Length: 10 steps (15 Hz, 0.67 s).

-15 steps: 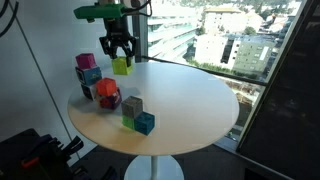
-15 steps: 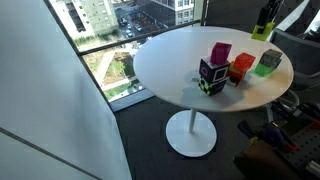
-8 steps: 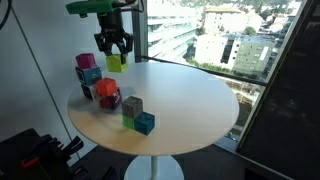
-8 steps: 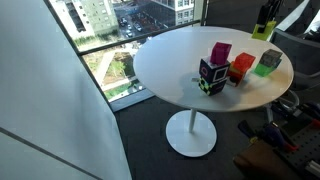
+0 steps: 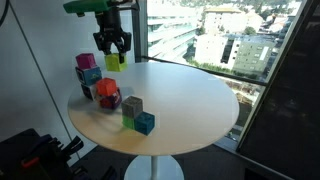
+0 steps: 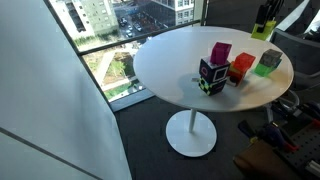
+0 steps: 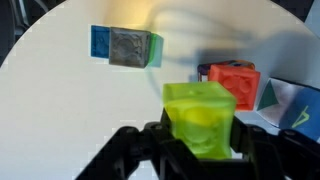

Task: Put the yellow block on top of the orange block

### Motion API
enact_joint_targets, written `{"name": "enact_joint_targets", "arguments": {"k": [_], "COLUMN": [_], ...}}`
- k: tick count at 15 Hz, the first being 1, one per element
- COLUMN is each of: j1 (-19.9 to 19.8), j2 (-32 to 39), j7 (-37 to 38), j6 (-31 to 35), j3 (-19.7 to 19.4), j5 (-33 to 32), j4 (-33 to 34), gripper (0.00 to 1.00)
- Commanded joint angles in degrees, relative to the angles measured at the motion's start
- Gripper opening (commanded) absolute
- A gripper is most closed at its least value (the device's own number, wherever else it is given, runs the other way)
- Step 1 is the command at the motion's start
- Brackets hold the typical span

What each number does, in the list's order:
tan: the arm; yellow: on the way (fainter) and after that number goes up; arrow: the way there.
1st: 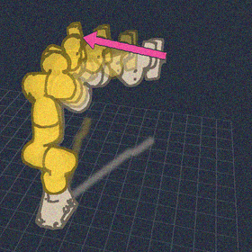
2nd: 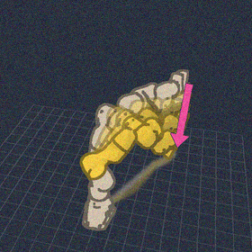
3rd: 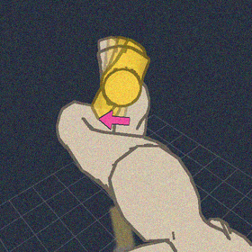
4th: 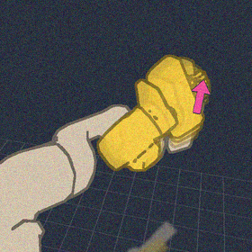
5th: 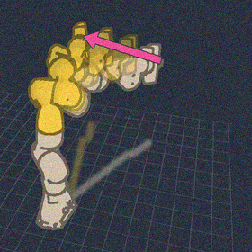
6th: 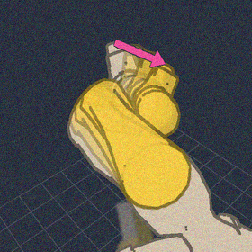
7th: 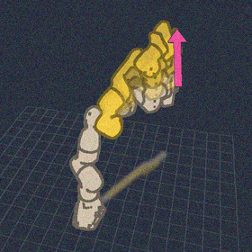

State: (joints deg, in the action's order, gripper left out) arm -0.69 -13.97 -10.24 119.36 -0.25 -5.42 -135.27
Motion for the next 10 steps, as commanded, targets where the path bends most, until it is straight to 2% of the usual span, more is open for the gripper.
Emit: {"name": "enact_joint_targets", "arguments": {"k": [1, 7, 8, 10], "j1": [0.37, 0.37, 0.49, 0.72], "j2": [0.00, -0.01, -0.08, 0.08], "j7": [0.10, 0.11, 0.00, 0.02], "j6": [-0.11, -0.11, -0.11, 0.08], "j3": [-0.34, -0.34, -0.26, -0.09], "j5": [-0.09, -0.09, -0.01, 0.26], "j4": [0.08, 0.07, 0.00, -0.11], "gripper": [0.50, 0.50, 0.25, 0.25]}}
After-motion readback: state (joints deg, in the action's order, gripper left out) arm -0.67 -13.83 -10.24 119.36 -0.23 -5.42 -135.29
